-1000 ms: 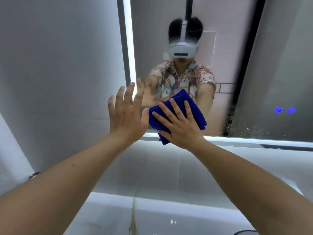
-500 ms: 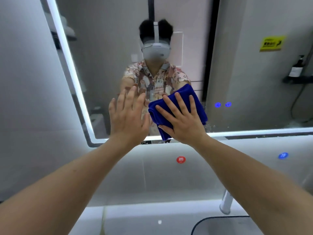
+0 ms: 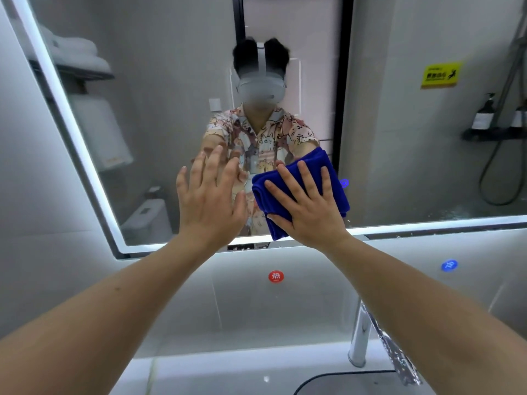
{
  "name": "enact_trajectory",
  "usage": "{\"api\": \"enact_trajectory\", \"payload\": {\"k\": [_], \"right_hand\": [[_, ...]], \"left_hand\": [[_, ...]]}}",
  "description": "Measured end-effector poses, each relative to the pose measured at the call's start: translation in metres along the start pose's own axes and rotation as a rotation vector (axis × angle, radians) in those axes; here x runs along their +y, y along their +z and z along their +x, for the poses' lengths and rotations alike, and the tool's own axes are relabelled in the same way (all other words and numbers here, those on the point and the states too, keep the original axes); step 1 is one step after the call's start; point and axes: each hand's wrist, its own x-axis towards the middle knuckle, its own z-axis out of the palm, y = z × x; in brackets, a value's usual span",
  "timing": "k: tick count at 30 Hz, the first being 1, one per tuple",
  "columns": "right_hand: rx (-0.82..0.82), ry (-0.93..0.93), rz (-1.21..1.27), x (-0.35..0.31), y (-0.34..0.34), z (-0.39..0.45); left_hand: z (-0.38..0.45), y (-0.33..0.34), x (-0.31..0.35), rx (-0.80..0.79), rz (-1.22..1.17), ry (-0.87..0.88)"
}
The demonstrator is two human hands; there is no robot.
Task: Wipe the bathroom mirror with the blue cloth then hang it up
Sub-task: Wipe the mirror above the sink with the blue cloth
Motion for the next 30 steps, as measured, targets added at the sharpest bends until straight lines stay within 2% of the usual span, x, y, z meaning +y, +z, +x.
{"api": "enact_trajectory", "payload": {"k": [14,22,30], "right_hand": [[-0.024,0.091,0.004,0.082,-0.004,-0.046],[-0.013,0.311,0.031,0.096,-0.001,-0.072],[-0.024,0.345,0.074,0.091,-0.001,-0.076]], "left_hand": [[0.015,0.018,0.062,0.009,-0.005,0.03],[0.014,0.011,0.07,0.013,0.014,0.026],[0.009,0.008,0.079,-0.002,0.005,-0.001]]}}
